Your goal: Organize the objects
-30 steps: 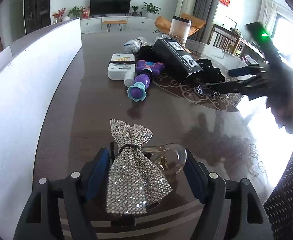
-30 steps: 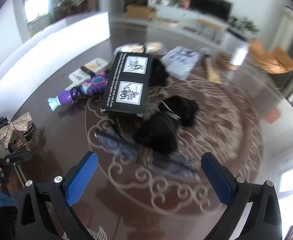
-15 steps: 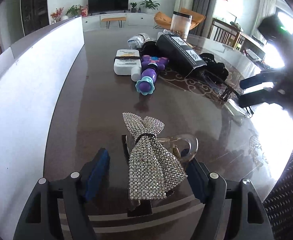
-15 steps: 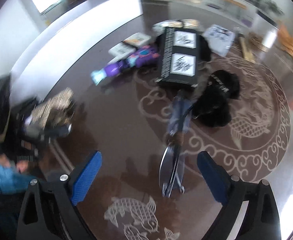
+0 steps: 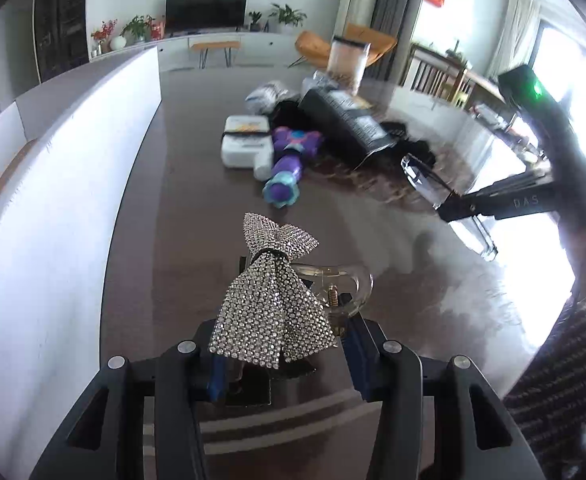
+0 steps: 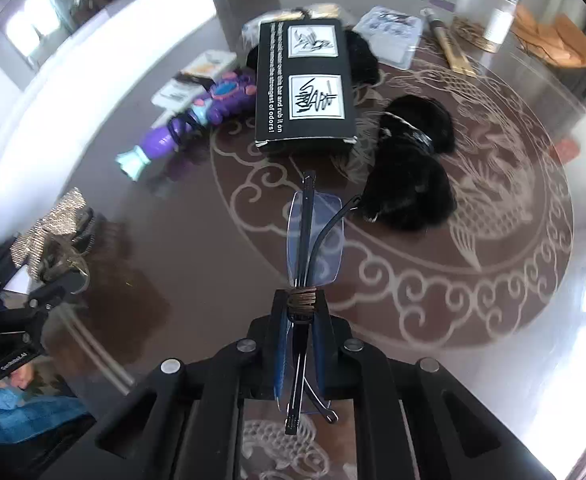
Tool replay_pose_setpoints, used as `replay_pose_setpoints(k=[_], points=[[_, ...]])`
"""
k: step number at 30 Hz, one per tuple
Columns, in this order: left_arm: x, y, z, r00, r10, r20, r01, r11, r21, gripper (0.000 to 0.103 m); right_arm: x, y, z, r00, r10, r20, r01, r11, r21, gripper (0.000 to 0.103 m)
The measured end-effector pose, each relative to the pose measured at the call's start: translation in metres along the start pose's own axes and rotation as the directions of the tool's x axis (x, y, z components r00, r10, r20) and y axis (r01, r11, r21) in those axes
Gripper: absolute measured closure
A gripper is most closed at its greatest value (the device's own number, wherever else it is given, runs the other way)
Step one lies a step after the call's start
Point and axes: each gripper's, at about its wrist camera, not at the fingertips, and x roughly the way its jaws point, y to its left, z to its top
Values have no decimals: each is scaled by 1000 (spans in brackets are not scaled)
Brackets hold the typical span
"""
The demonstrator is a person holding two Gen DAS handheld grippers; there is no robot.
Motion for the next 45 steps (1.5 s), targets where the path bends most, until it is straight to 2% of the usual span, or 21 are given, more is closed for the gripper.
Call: replay_pose_setpoints(k=[4,6,8,11,13,15,16,19,21,23,25,27,30,31,34,36,38,40,41,43,45], points=[[-38,5,10,996,-69,56,72,995,-70,55,-43,-6,-15,991,96,92,-102,993,57,91],[-72,17,21,990,-71,123,84,991,-105,56,-62,11,-11,981,132,140,-139,989,44,91],[-110,40,34,981,-17,195,44,990,-135,57,-78,48,4,963,189,195,-195,981,10,91],[-151,89,43,960,136,244,-84,974,-213,57,-94,116,32,904,321,284,-312,947,-79,91],[-162,125,42,950,211,230,-144,950,-277,57,-90,167,53,851,422,313,-399,906,-137,91],[-160,163,35,947,279,161,-212,915,-343,57,-93,211,72,797,521,306,-484,854,-192,91],[-154,184,29,948,298,115,-238,898,-369,57,-89,237,83,783,552,288,-505,833,-225,91],[-134,216,14,941,337,0,-309,861,-403,54,-63,291,103,779,580,238,-525,811,-257,90],[-124,230,2,928,367,-64,-356,823,-441,41,-43,309,108,815,542,206,-488,833,-261,83],[-125,234,-5,924,375,-75,-364,804,-470,35,-33,315,106,838,500,219,-447,859,-251,40],[-130,230,-5,924,380,-40,-352,806,-476,19,-38,307,98,833,487,261,-437,870,-230,24],[-134,221,-4,916,400,-13,-356,800,-483,17,-45,290,91,819,488,302,-443,872,-207,23],[-138,199,4,925,377,46,-312,825,-471,17,-62,253,74,809,464,362,-432,886,-170,20],[-137,188,8,928,367,61,-299,834,-463,17,-68,238,66,810,440,388,-412,897,-157,14],[-138,147,19,947,302,110,-234,884,-405,17,-67,183,33,834,277,477,-276,958,-74,8],[-137,114,33,967,207,148,-148,931,-335,17,-63,151,8,857,145,495,-170,985,4,8],[-135,67,40,980,92,175,-50,971,-232,16,-46,111,-24,878,-2,479,-56,992,109,8],[-127,25,44,986,14,164,9,990,-139,0,-30,72,-56,892,-128,433,51,982,184,8],[-116,0,44,989,-14,144,26,996,-83,0,-24,55,-71,896,-195,399,114,970,216,8],[-90,-35,34,996,3,91,-1,1000,-25,0,-8,26,-86,900,-268,345,183,949,257,8],[-59,-45,28,999,24,33,-24,1000,-12,0,1,0,-99,905,-289,312,192,932,307,8]])
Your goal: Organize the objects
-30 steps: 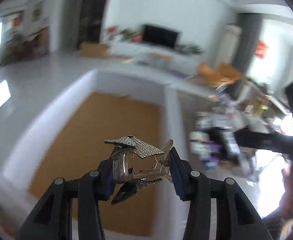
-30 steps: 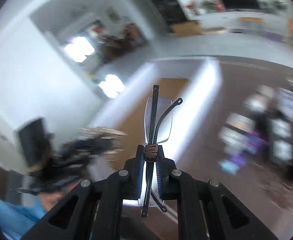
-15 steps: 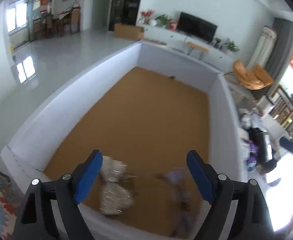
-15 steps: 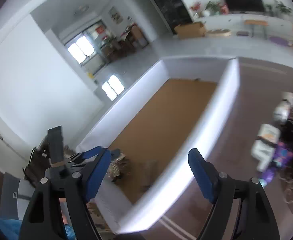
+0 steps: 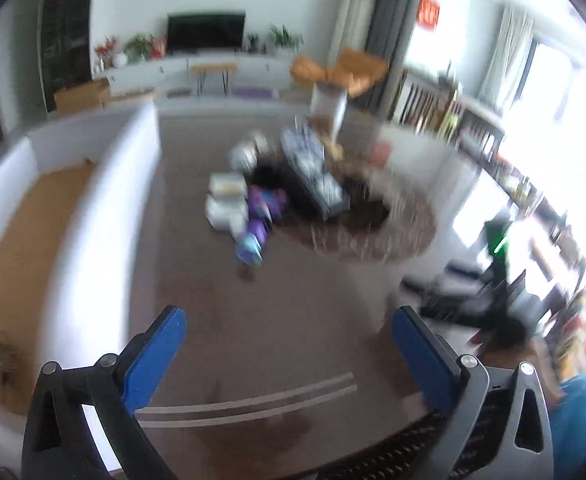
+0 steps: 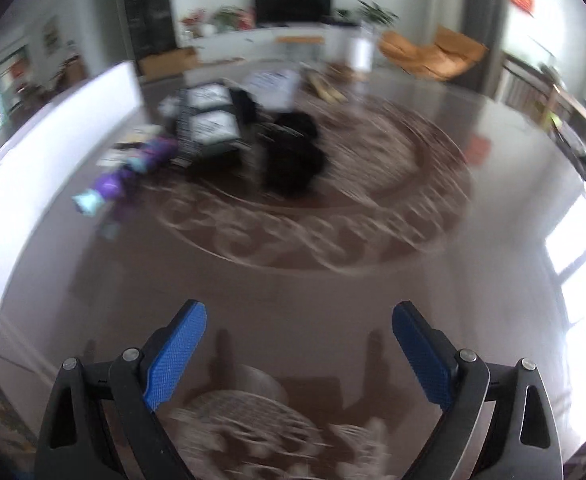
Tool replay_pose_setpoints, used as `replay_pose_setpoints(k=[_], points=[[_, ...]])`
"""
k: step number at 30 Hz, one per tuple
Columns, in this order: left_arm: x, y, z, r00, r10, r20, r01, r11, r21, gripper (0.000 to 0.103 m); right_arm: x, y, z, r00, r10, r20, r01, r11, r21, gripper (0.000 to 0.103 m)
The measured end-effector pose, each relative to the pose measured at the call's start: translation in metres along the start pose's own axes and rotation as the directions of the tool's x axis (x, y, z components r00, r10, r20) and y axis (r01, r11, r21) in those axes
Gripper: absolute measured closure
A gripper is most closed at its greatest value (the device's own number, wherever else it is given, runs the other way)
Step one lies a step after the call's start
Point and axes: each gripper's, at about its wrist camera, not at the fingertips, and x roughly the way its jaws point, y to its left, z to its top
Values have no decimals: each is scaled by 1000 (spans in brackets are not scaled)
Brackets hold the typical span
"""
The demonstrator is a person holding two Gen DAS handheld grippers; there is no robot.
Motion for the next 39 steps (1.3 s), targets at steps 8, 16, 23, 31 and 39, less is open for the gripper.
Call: replay_pose_setpoints(k=[8,16,23,31,39], points=[[124,0,-4,980,182,-84,-183,983,-6,0,36,-11,26,999,-22,-37,22,1000,-1,0],[147,-2,26,975,208,-72,-210,978,-17,0,44,-9,36,999,-27,-41,27,1000,5,0],[146,1,29,975,209,-72,-211,977,-18,0,45,-4,36,999,-29,-37,29,1000,7,0],[147,2,29,975,209,-72,-210,977,-18,0,46,-4,36,999,-28,-37,29,1000,6,0],[147,2,29,975,209,-72,-210,977,-18,0,46,-4,36,999,-29,-36,29,1000,5,0]])
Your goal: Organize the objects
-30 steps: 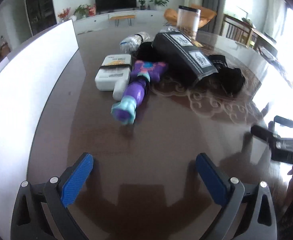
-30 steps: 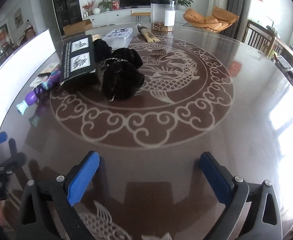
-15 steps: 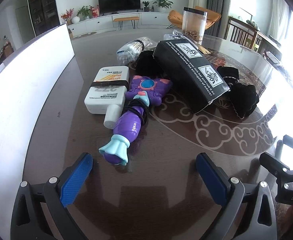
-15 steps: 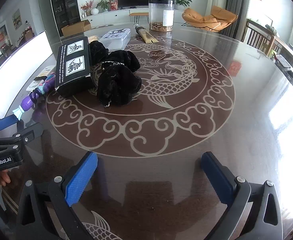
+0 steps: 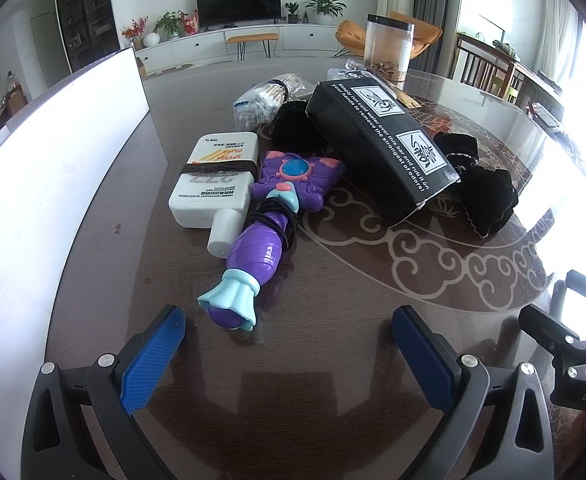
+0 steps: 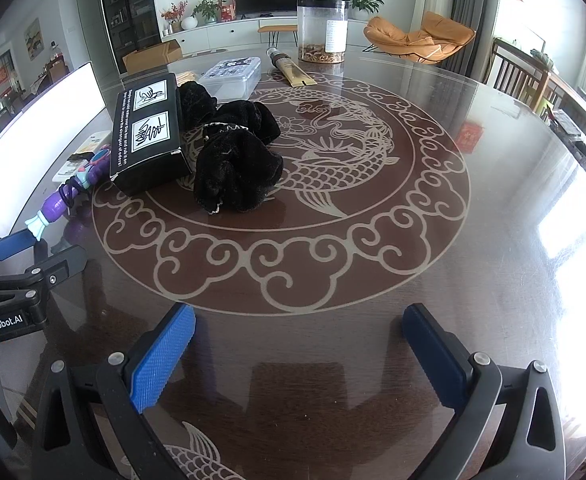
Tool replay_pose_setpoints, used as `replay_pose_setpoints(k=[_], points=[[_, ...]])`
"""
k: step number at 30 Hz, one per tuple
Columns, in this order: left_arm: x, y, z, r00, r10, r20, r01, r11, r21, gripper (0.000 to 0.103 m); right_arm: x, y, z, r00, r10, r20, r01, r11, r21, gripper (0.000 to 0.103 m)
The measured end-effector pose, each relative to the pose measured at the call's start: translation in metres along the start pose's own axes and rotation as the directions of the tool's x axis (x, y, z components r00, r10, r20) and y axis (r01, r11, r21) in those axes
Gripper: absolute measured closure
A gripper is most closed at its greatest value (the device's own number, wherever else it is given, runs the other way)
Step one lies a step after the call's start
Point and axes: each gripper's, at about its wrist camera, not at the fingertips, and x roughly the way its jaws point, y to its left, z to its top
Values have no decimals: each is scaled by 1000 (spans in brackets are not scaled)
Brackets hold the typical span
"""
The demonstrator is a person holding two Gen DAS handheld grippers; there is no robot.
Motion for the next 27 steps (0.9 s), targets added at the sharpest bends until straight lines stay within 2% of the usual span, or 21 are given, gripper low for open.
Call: replay_pose_setpoints(k=[27], points=[[1,1,0,1000,-1,0,1,1000,0,0,1,0,0,1000,2,1,-2,1000,0,0]])
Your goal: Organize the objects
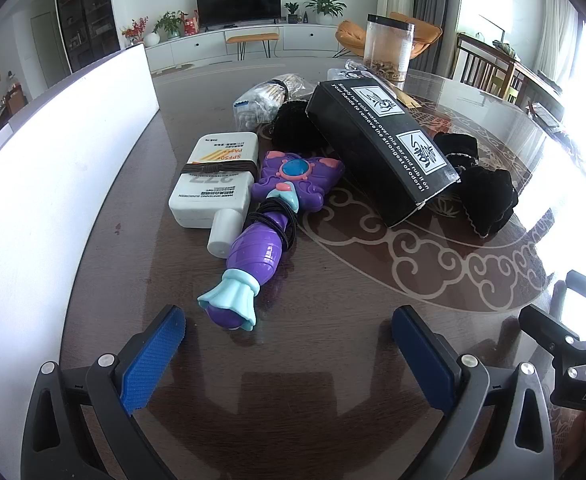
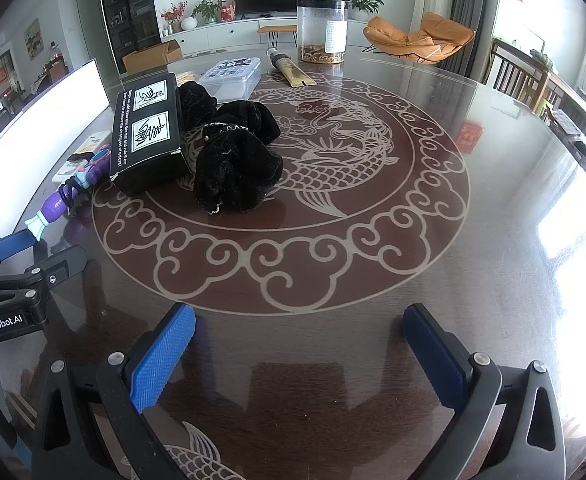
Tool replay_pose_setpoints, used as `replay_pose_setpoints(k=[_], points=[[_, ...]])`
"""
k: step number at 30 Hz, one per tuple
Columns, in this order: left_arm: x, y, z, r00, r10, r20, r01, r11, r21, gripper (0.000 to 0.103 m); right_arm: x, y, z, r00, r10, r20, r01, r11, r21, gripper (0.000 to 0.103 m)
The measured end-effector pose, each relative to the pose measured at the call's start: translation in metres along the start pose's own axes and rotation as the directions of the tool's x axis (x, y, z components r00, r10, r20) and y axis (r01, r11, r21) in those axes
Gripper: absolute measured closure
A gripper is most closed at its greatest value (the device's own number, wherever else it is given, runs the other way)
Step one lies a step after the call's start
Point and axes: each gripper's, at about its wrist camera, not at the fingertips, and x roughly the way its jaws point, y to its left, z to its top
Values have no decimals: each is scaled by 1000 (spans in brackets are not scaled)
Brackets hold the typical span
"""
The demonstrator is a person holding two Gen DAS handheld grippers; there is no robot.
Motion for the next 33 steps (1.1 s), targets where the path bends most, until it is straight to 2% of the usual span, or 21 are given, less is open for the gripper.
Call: replay_pose_setpoints(k=[31,33], points=[[1,1,0,1000,-5,0,5,1000,7,0,2,2,0,1000,0,2,0,1000,-2,0],[0,1,1,1000,-19,-25,19,1000,23,0,2,2,0,1000,0,2,0,1000,-2,0]])
